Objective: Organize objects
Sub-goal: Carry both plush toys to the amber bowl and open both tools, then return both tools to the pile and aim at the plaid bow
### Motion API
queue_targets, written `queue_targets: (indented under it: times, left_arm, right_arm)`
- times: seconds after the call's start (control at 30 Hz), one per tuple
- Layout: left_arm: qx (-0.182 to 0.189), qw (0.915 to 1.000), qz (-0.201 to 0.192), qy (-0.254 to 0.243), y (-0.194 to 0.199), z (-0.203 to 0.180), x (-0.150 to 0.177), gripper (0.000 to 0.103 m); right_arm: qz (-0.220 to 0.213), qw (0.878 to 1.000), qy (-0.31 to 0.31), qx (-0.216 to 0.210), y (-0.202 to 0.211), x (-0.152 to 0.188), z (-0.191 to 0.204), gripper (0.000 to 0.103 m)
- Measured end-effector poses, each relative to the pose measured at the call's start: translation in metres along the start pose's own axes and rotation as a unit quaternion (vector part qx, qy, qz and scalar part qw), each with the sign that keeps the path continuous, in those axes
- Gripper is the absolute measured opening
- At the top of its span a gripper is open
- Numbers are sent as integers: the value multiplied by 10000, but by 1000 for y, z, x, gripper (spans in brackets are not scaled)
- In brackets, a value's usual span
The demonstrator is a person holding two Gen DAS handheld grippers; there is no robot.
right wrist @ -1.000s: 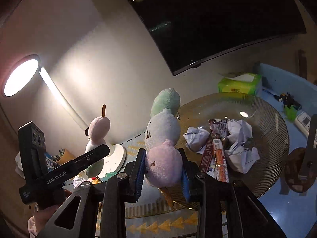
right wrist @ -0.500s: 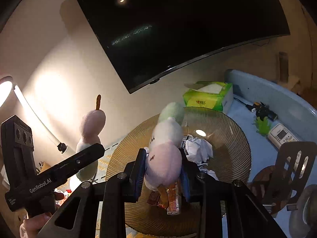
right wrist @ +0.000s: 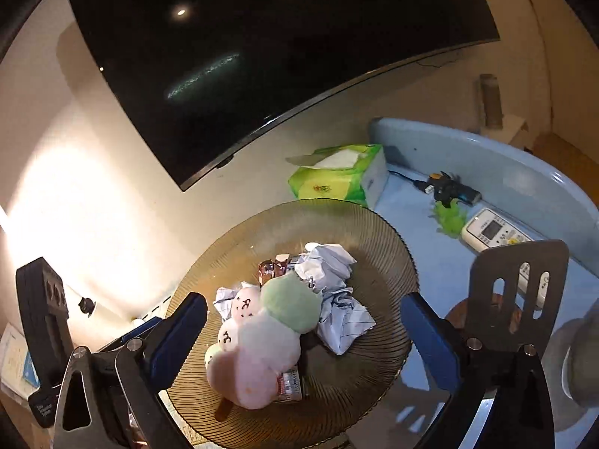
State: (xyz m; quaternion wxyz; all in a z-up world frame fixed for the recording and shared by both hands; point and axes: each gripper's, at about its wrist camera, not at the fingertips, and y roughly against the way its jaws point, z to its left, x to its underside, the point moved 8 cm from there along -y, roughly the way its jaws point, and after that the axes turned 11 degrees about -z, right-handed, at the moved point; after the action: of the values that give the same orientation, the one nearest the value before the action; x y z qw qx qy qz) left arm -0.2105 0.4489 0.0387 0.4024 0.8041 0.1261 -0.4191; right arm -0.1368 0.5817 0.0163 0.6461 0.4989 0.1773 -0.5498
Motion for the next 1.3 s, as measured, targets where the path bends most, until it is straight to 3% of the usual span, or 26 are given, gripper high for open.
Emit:
queue_targets:
  times: [0.13,0.43,0.6,0.77,0.97,1.13,1.3]
  left_arm:
    - [-129,9998,-132,-82,14,7,-4,103]
    - [-485,9971,-529,-256,61,28,-21,103]
    - [-758,9941,-753,-160,110,62,-29,103]
    - [-1379,9859,-944,-133,169,115,-25,103]
    - [-2325,9697,-744,-27,232,199,25,103]
    - [-2458,9681,-365,330,255,251,90,103]
    - [-2697,9613,-237,503,256,275,136,103]
  right_arm:
    - [298,9990,-119,-297,-3,7,8,103]
    - [146,9977,202,-638,19,11,64,103]
    - [2,9950,554,-832,39,14,110,103]
    - [45,9897,949,-1070,53,33,156,103]
    - [273,9776,1623,-1315,56,86,203,103]
    - [613,9658,1975,-1562,43,145,229,103]
    - [790,9599,2156,-1608,27,192,244,103]
